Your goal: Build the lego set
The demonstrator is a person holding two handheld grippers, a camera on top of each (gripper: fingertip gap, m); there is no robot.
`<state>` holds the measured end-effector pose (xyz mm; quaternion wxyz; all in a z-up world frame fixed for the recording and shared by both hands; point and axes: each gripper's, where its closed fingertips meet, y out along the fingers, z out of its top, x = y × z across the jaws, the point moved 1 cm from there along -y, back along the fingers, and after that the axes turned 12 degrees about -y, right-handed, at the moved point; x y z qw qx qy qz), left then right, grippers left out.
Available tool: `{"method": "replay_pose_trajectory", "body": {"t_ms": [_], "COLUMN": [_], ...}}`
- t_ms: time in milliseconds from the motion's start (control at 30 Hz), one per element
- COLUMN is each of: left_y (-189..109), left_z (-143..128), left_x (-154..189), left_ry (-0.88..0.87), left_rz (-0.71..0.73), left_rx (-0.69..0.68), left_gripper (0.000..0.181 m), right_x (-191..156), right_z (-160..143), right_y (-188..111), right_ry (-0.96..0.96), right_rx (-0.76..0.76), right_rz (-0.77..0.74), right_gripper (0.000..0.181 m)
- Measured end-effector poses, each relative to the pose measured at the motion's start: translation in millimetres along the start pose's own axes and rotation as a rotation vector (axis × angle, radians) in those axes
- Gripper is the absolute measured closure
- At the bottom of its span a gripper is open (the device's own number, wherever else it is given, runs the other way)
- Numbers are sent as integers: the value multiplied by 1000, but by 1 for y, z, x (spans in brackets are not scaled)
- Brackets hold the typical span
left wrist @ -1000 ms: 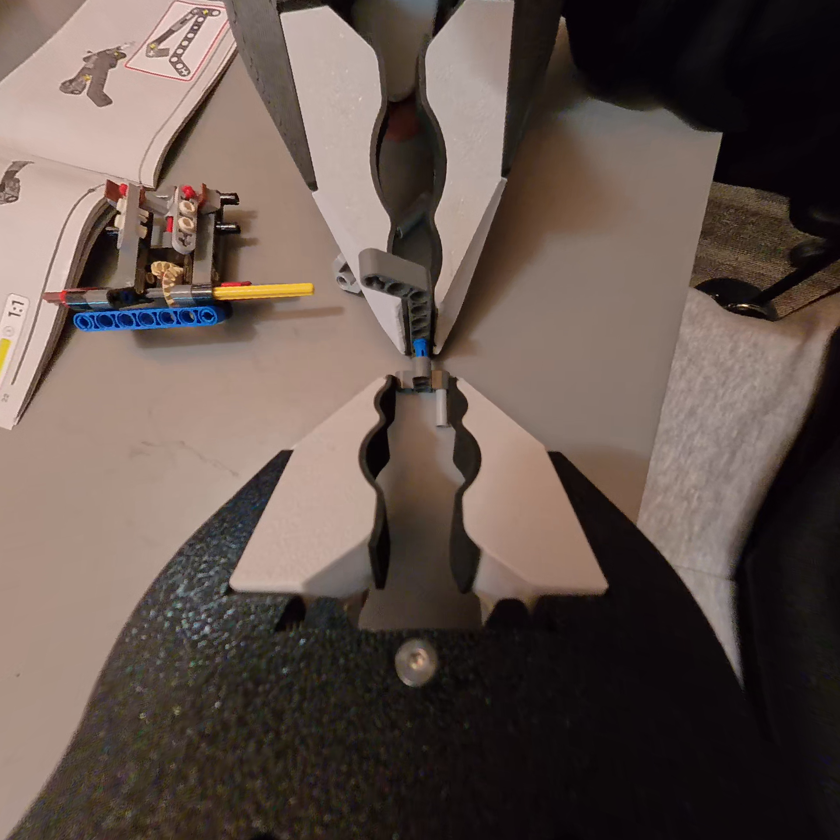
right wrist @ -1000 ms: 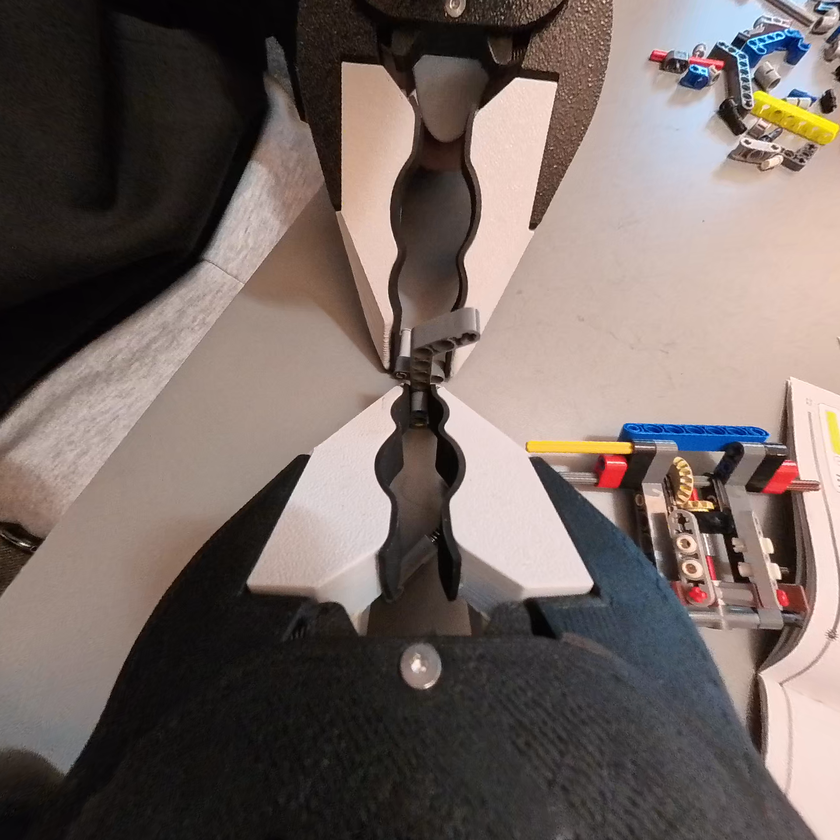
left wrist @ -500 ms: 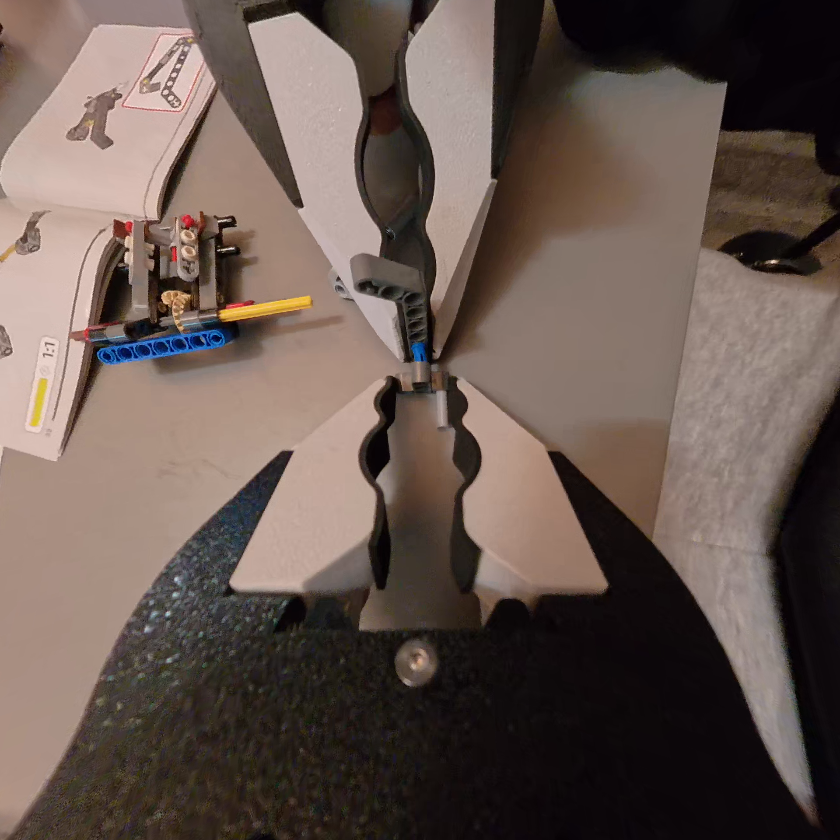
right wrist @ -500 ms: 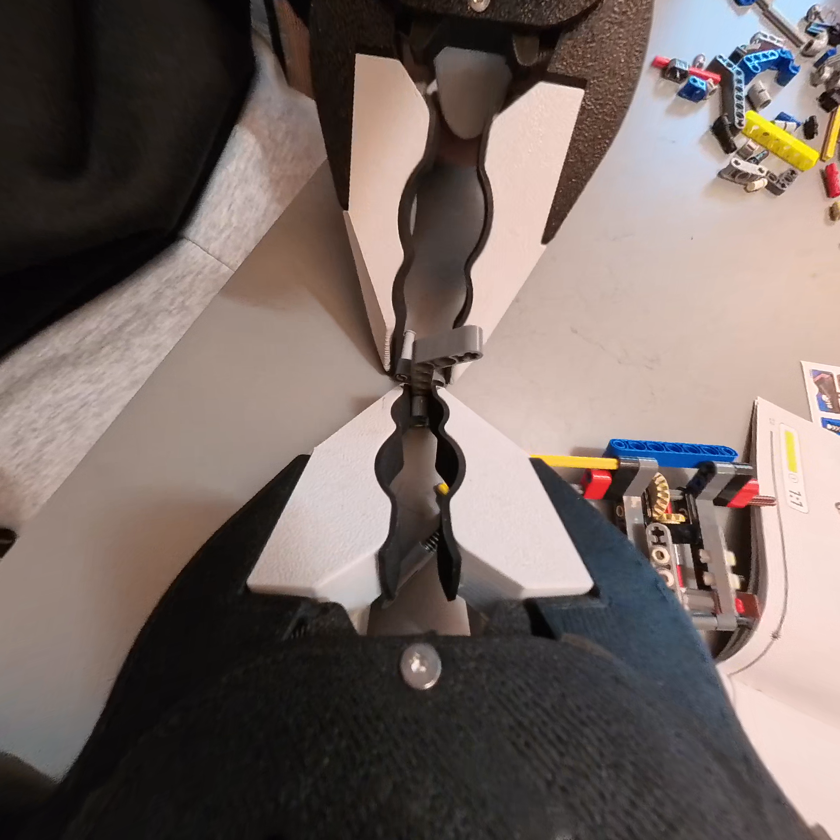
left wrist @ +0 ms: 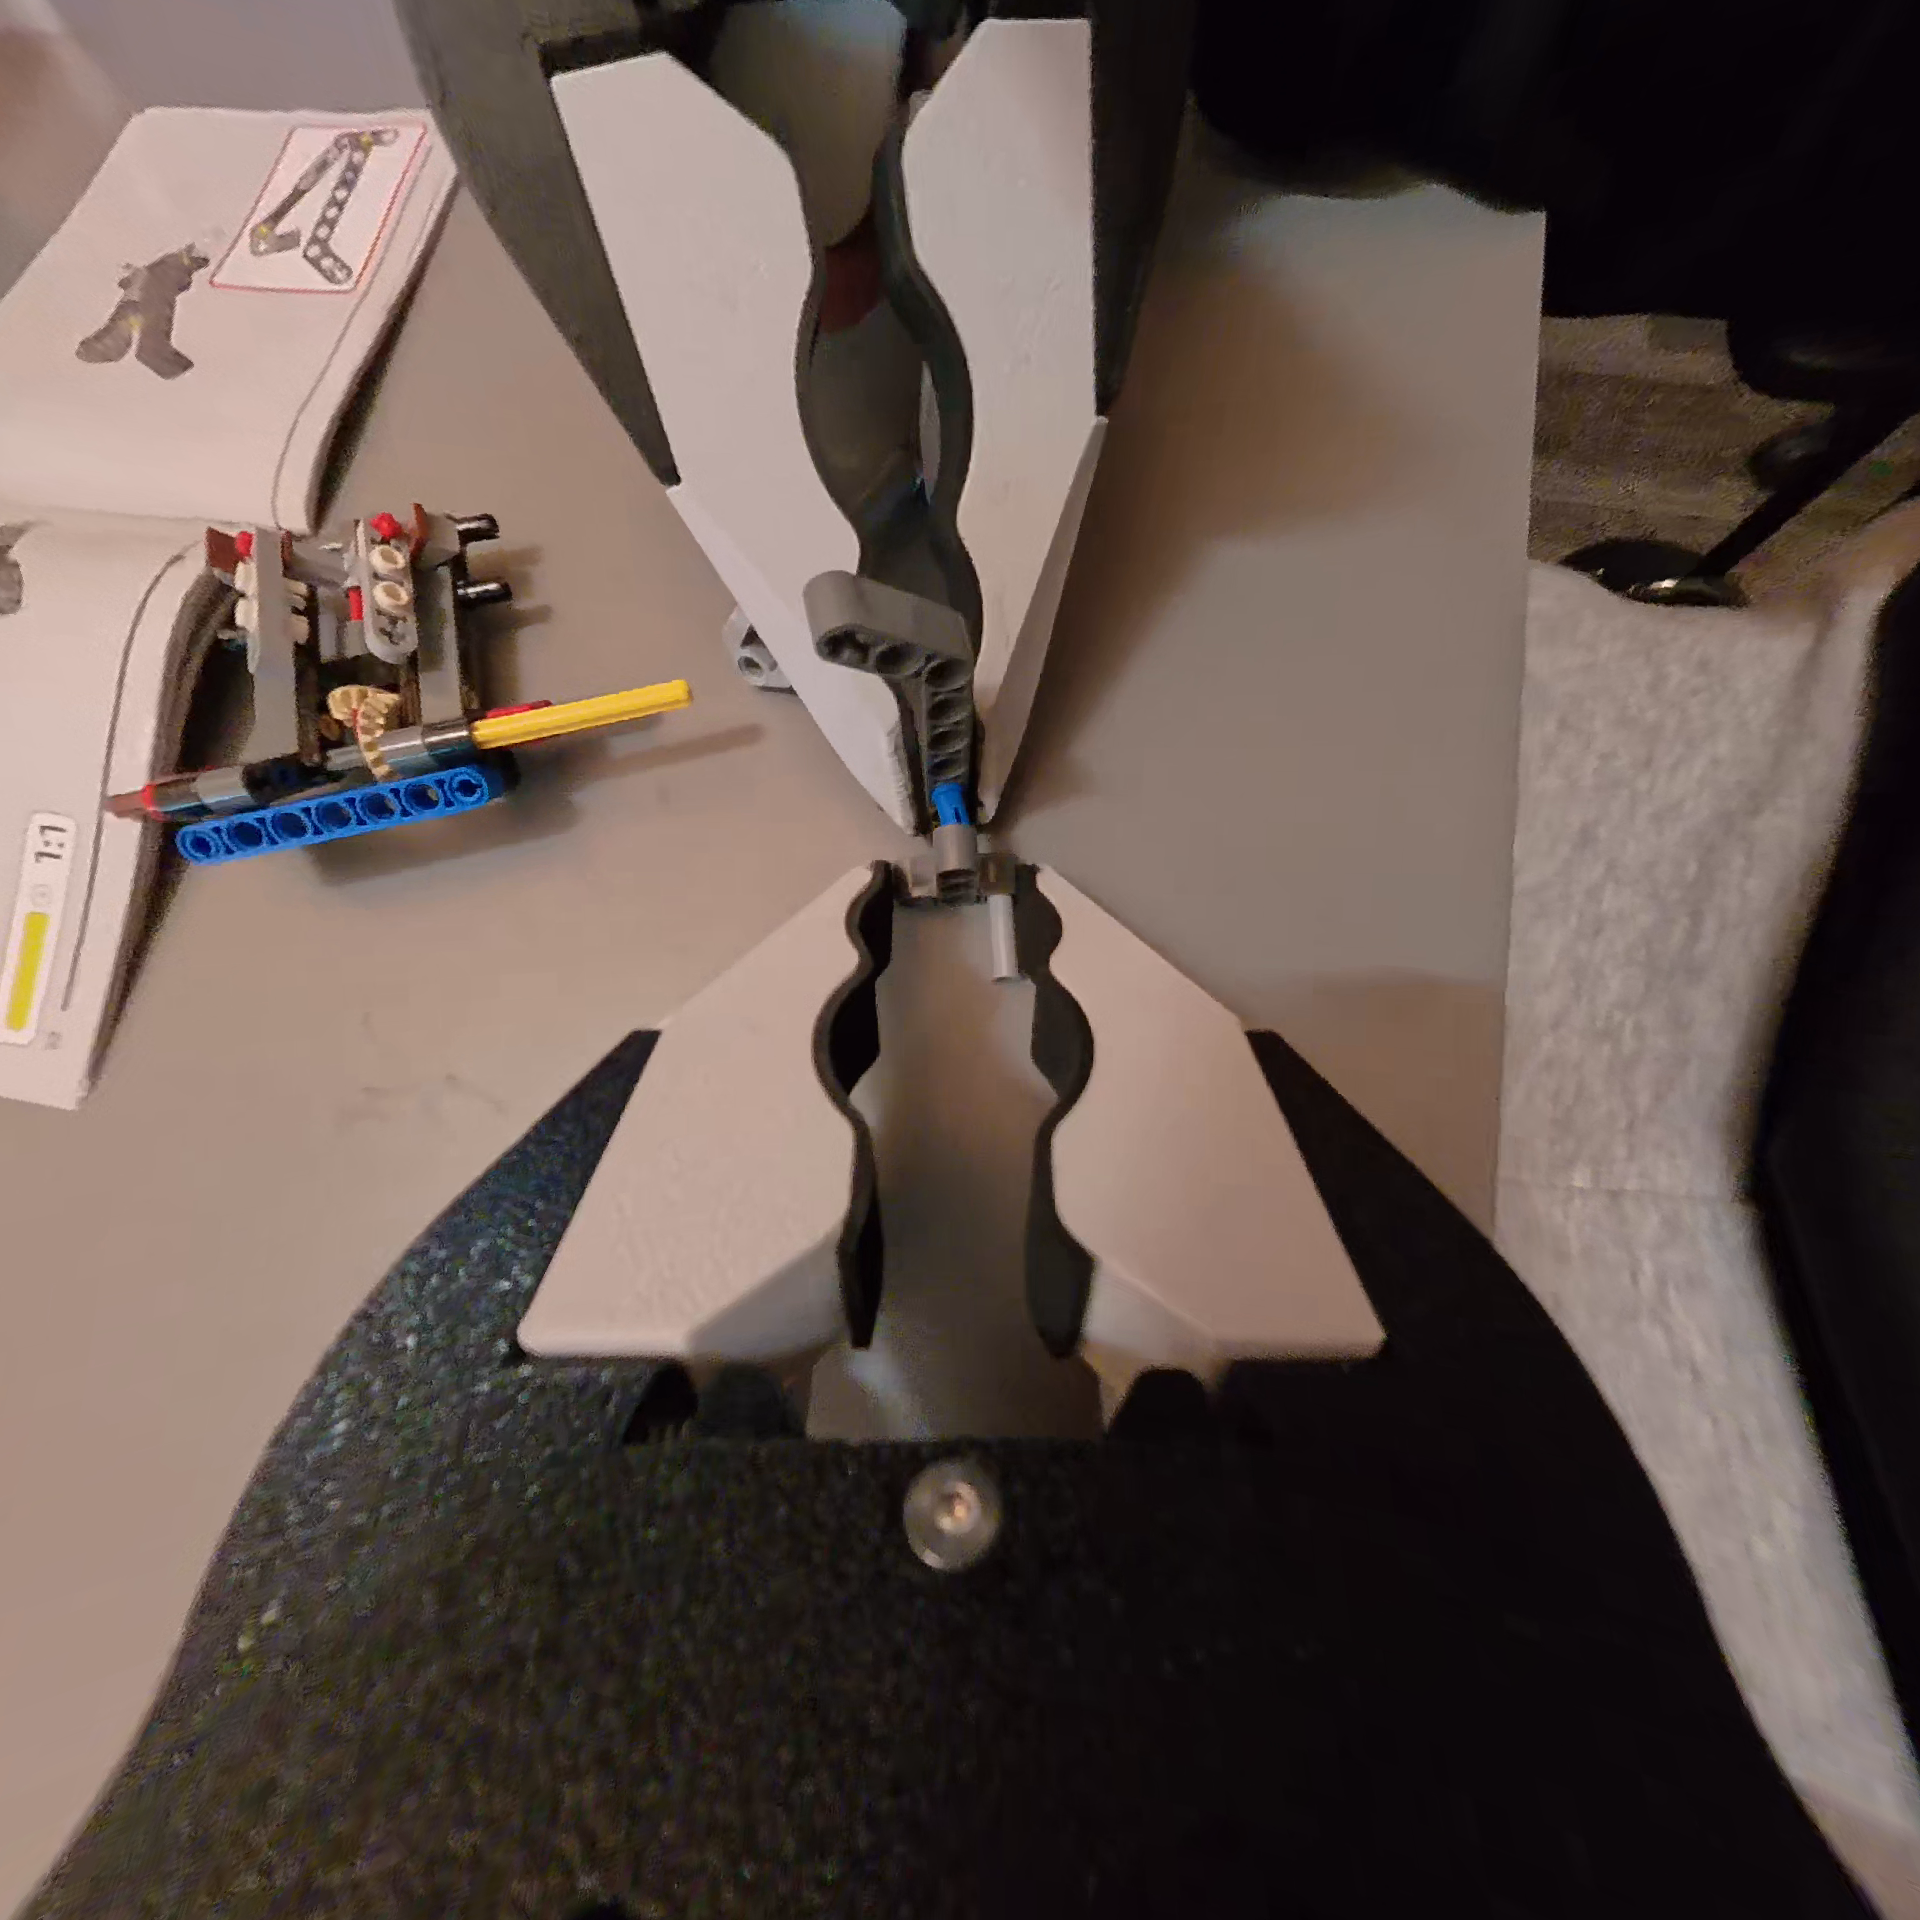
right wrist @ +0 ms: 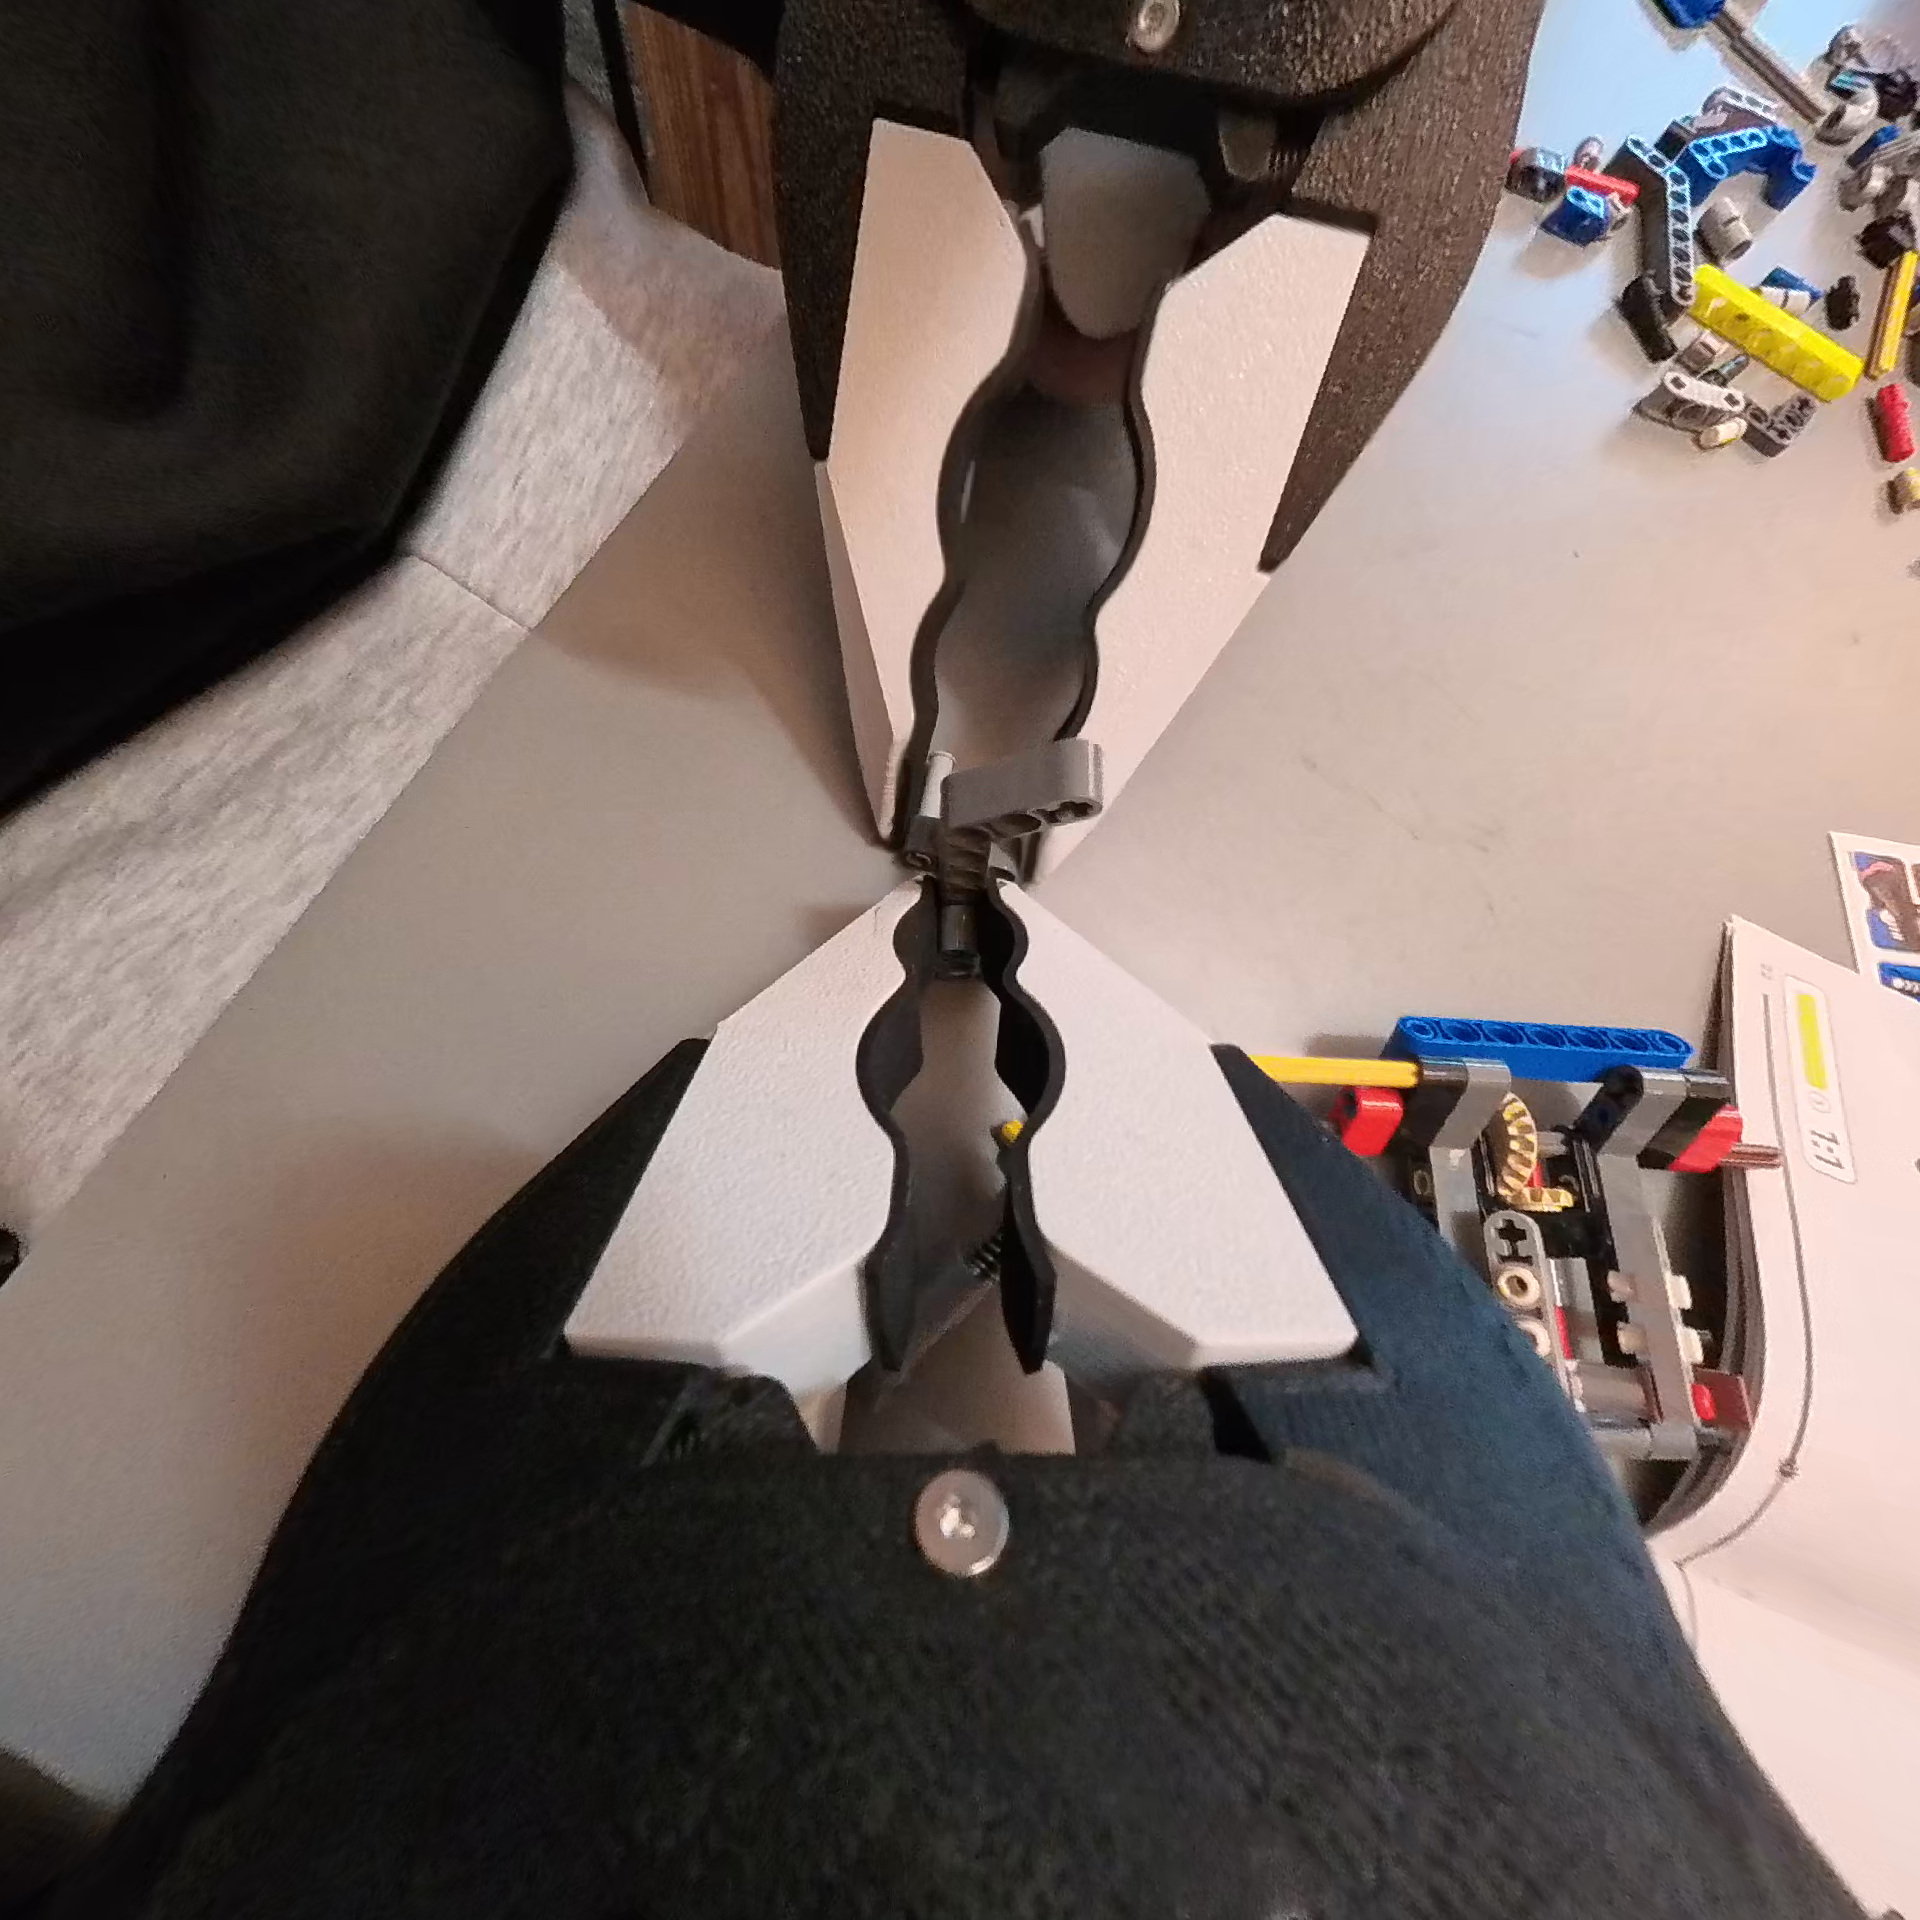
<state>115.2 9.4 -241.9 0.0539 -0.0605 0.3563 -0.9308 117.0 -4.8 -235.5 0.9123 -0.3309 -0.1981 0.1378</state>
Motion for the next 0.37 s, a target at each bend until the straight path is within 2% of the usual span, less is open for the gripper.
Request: {"method": "replay_pose_trajectory", "body": {"t_ms": [33,233,367], "left_y": [-1,-13,-10], "left_z": [0,7,2], "left_x": [-1,2,3], "left_ry": [12,-1,11], "left_rz": [9,-26,-25], "left_rx": [5,93,53], "left_gripper": [158,167,169], "right_x": [0,0,0], "right_z": [0,0,1], "right_y": [0,0,2], "right_ry": [4,5,12], "right_rx": [1,5,8], "right_rz": [1,2,4], "right_gripper": [176,175,175]}}
